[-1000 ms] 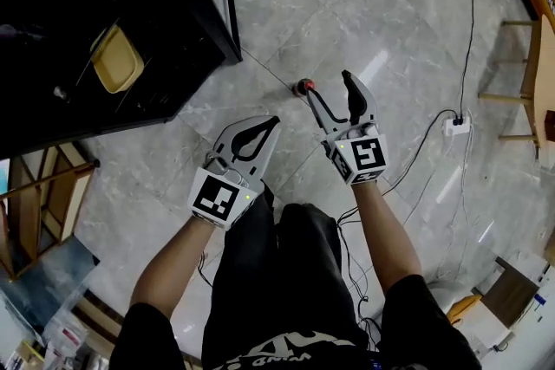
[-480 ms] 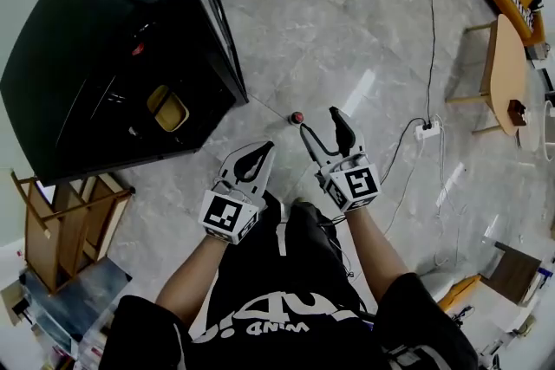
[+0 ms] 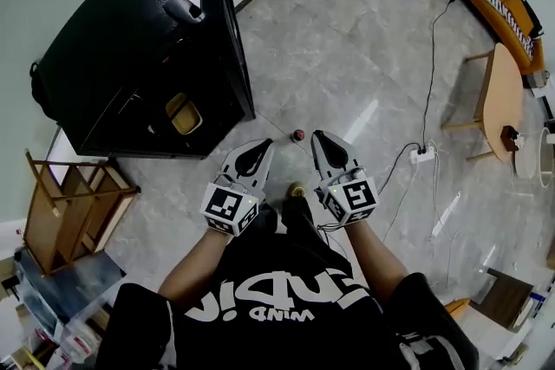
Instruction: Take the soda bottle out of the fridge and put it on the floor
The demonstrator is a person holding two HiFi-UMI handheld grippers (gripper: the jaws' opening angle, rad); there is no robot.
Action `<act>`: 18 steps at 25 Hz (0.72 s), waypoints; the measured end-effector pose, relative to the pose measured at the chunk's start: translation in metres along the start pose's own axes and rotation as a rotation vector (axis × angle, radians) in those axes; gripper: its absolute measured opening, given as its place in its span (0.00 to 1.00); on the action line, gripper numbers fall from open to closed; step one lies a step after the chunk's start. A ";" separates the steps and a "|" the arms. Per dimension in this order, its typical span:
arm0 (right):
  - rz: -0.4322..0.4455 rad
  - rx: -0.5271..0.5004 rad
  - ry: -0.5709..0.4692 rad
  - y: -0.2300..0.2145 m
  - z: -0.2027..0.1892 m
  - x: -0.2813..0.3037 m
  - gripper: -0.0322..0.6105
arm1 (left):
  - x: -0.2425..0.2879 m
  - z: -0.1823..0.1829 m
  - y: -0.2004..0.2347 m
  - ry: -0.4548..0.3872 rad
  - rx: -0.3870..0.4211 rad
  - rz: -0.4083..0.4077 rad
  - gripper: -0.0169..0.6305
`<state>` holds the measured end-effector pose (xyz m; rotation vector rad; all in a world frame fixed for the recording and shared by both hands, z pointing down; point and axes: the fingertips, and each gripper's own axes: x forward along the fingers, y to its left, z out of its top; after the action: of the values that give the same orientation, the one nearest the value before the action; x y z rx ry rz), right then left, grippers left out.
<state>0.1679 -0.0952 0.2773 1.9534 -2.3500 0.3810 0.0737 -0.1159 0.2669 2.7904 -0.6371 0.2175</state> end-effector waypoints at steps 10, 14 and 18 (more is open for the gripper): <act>0.085 -0.033 -0.016 0.017 0.036 -0.024 0.09 | -0.052 0.025 0.018 -0.053 0.019 0.162 0.04; 0.070 -0.053 -0.030 0.014 0.044 -0.036 0.09 | -0.076 0.027 0.027 -0.066 0.016 0.242 0.04; 0.037 -0.038 -0.048 0.006 0.046 -0.047 0.09 | -0.089 0.025 0.026 -0.077 0.010 0.285 0.04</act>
<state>0.1760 -0.0598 0.2228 1.9266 -2.4066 0.2921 -0.0153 -0.1100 0.2308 2.7186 -1.0558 0.1693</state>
